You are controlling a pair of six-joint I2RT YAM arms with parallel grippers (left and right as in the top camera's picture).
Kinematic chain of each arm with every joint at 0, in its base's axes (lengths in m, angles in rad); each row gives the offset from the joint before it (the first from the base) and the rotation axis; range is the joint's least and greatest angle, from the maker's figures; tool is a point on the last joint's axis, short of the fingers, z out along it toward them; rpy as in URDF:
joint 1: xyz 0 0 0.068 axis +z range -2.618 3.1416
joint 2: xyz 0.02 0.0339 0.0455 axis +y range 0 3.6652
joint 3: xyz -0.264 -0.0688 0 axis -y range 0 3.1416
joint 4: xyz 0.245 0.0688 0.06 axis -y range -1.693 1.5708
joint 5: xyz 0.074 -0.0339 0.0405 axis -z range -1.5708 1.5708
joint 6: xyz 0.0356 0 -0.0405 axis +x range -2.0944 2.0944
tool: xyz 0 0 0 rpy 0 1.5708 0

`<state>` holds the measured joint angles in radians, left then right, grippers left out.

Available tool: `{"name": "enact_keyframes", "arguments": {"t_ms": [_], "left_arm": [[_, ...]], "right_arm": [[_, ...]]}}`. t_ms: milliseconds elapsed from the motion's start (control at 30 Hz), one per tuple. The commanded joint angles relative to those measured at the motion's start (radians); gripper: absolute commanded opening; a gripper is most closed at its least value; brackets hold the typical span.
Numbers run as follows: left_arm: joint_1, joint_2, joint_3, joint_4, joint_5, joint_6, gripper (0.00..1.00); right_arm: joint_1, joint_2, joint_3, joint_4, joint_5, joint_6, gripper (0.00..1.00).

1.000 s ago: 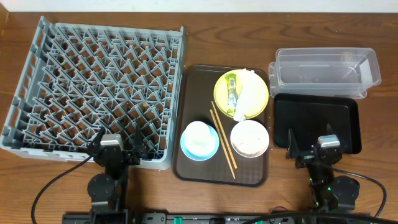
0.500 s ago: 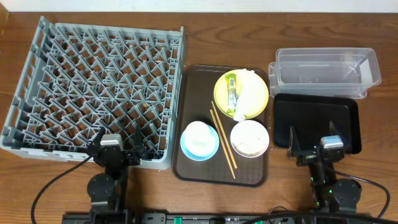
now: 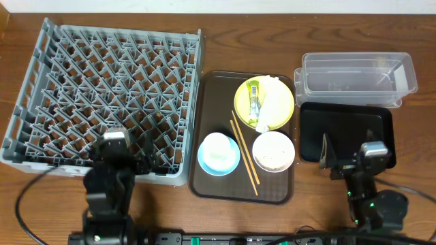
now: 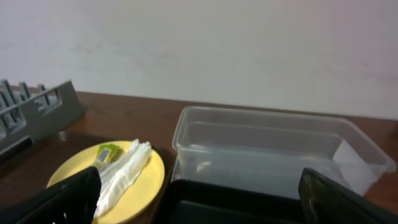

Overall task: Sort waste into correct bins and load items into the dishwasher
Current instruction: 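Raise both grippers from rest and move right gripper toward yellow plate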

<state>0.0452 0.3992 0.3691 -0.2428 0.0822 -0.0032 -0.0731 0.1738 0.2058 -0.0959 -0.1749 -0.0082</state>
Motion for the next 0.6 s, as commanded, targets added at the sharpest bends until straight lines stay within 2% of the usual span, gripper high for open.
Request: {"name": "enact_keyframes", "arguments": {"t_ms": [0, 367, 567], "left_arm": [[0.004, 0.107, 0.124, -0.056, 0.012, -0.009, 0.96], [0.004, 0.356, 0.389, -0.372, 0.015, -0.009, 0.96], [0.004, 0.381, 0.4, -0.397, 0.015, -0.009, 0.96]], "right_arm": [[0.009, 0.116, 0.132, -0.047, 0.017, 0.023, 0.99], [0.009, 0.587, 0.549, -0.415, 0.017, 0.021, 0.99], [0.009, 0.703, 0.611, -0.44, -0.047, 0.027, 0.99]]}}
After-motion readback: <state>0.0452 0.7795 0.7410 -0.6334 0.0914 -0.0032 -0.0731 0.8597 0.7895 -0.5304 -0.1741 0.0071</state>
